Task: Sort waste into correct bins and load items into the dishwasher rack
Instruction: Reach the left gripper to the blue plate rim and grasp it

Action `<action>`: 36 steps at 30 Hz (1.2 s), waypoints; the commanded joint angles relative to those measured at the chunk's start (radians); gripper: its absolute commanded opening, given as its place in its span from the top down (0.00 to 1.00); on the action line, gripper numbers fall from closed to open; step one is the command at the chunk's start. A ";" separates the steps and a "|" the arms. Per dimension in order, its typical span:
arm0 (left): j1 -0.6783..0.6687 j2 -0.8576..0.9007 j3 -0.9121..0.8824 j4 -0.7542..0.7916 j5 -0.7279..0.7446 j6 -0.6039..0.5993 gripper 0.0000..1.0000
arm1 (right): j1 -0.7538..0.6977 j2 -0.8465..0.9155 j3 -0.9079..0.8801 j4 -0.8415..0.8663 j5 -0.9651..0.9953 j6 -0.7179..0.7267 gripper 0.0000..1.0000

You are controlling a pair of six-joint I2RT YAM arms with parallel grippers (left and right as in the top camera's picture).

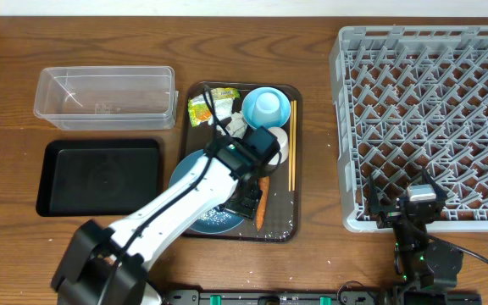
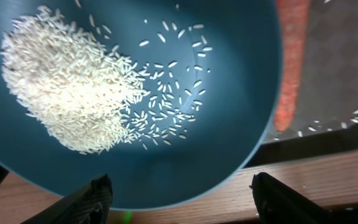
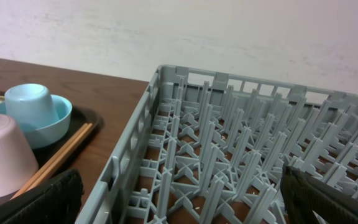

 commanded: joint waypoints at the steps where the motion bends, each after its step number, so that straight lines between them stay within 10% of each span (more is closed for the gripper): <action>1: -0.004 0.020 -0.026 -0.001 -0.003 -0.017 0.25 | -0.016 -0.004 -0.002 -0.004 -0.006 0.014 0.01; 22: 0.006 0.002 -0.199 0.207 0.058 0.003 0.25 | -0.016 -0.004 -0.002 -0.004 -0.007 0.014 0.01; 36: 0.023 -0.347 -0.116 0.090 0.217 0.060 0.13 | -0.016 -0.003 -0.002 -0.004 -0.007 0.014 0.01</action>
